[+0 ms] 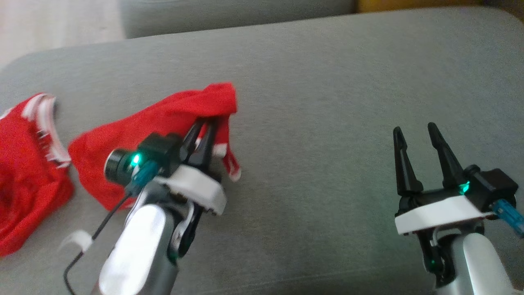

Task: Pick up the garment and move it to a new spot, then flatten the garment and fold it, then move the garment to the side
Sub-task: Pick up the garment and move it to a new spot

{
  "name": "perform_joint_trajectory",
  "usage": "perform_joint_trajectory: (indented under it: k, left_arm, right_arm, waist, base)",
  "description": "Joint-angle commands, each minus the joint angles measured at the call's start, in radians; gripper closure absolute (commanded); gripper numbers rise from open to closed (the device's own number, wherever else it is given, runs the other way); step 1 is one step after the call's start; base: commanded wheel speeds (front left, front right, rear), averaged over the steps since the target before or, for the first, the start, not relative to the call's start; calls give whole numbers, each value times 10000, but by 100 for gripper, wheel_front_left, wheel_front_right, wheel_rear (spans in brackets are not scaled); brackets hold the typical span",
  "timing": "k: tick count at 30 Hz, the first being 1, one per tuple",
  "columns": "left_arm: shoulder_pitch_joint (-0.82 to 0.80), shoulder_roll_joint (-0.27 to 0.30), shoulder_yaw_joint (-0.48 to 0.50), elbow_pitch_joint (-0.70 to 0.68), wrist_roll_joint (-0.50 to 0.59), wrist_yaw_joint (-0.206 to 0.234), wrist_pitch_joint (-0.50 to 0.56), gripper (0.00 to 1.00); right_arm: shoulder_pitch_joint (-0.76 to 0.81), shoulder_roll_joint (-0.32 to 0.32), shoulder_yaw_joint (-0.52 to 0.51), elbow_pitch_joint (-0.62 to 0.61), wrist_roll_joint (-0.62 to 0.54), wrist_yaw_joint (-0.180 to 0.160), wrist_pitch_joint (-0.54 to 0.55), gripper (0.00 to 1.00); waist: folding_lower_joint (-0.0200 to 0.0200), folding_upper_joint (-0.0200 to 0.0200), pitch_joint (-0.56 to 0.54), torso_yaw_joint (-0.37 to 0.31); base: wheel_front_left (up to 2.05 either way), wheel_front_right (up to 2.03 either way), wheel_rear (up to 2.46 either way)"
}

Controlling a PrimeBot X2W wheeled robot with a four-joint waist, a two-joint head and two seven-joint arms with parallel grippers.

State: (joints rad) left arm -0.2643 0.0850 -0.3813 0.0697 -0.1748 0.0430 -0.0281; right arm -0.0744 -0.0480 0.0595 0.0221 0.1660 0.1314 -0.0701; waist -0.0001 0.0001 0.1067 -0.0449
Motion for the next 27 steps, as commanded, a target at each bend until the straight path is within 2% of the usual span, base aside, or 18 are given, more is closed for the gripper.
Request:
perform_joint_trajectory:
  k: [1, 6, 11, 16, 21, 22, 23, 24, 25, 27]
  left_arm:
    - [-831, -55, 164, -261, -47, -64, -46, 100]
    - [-1744, -245, -558, 260, -132, -243, -107, 100]
    - [-2561, -324, -1131, 834, -397, -185, -58, 100]
    - [-2978, -341, -1693, 1910, -796, -213, 533, 100]
    - [-3252, -345, -2121, 2936, -1162, -309, 886, 100]
    - [-3295, -345, -2187, 3066, -1245, -317, 901, 91]
    - [-3332, -346, -2254, 3176, -1305, -313, 902, 60]
    - [-3365, -346, -2323, 3252, -1363, -317, 868, 7]
    - [-3379, -346, -2388, 3293, -1429, -311, 815, 0]
    - [-3367, -346, -2507, 3323, -1545, -282, 698, 0]
  right_arm:
    - [-537, -24, 284, -432, 120, -7, 12, 0]
    - [-713, -24, 386, -481, 334, -7, -97, 0]
    - [-891, -23, 525, -455, 653, -7, -294, 0]
    - [-1049, -23, 592, -308, 929, -7, -545, 0]
    - [-1223, -23, 610, -94, 1094, -7, -823, 0]
    - [-1254, -23, 608, -39, 1106, -7, -856, 0]
    - [-1284, -23, 606, 22, 1115, -7, -882, 0]
    - [-1314, -23, 605, 79, 1114, -7, -907, 0]
    - [-1340, -23, 607, 131, 1116, -7, -927, 0]
    - [-1380, -22, 592, 214, 1096, -7, -951, 0]
  waist:
    - [1, -1, 433, -995]
    - [1, -1, 868, -2127]
    - [1, -1, 1421, -3031]
    - [1, -1, 2046, -3474]
    - [1, -1, 2418, -3517]
    - [1, -1, 2445, -3484]
    - [1, -1, 2457, -3438]
    - [1, -1, 2452, -3376]
    - [1, -1, 2425, -3301]
    - [1, -1, 2351, -3121]
  base:
    - [0, 0, 0]
    - [0, 0, 0]
    - [0, 0, 0]
    - [0, 0, 0]
    - [0, 0, 0]
    - [0, 0, 0]
    - [0, 0, 0]
    - [0, 0, 0]
    - [0, 0, 0]
    - [0, 0, 0]
